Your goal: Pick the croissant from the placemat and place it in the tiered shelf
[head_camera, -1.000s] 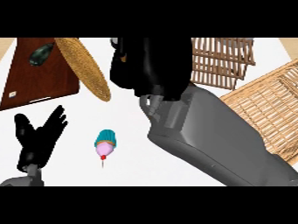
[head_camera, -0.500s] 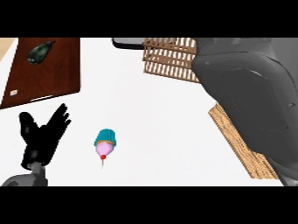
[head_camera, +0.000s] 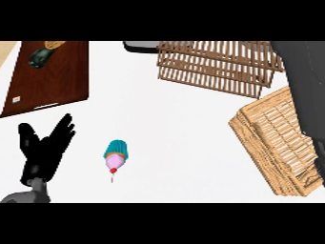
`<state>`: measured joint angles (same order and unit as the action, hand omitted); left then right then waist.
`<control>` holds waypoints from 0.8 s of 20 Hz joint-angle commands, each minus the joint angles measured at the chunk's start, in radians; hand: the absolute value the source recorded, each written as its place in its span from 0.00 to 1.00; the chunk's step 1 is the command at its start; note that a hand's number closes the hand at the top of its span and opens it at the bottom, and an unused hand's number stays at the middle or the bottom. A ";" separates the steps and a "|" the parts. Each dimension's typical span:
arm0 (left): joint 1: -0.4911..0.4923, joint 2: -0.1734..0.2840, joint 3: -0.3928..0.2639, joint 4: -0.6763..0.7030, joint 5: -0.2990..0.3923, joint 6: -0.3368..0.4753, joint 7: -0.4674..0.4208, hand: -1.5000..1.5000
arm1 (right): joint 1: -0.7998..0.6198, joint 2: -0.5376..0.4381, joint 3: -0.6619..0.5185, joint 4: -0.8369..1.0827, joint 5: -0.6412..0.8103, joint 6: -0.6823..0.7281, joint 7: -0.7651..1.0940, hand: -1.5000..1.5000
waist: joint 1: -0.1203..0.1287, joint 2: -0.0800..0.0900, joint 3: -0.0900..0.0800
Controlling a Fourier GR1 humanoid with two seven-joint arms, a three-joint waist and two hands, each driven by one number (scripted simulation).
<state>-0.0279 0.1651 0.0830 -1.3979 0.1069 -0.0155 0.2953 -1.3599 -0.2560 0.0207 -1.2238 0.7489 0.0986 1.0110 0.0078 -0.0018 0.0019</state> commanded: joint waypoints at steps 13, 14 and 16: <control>-0.085 0.028 0.037 0.080 0.011 -0.027 0.025 0.50 | -0.072 -0.051 -0.066 0.451 0.047 -0.097 -0.285 1.00 | 0.010 0.007 -0.003; -0.071 -0.032 -0.015 0.005 -0.021 0.034 0.071 0.50 | -0.057 -0.065 -0.076 0.471 0.042 -0.114 -0.337 1.00 | 0.013 0.007 -0.002; -0.032 0.000 0.001 0.005 -0.016 0.002 0.037 0.50 | -0.044 -0.056 -0.065 0.522 0.071 -0.156 -0.363 1.00 | 0.015 0.008 -0.002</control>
<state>-0.0713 0.1602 0.0851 -1.3818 0.0957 -0.0111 0.3268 -1.4133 -0.3154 -0.0403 -0.7827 0.7966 -0.0038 0.7061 0.0228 0.0048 0.0013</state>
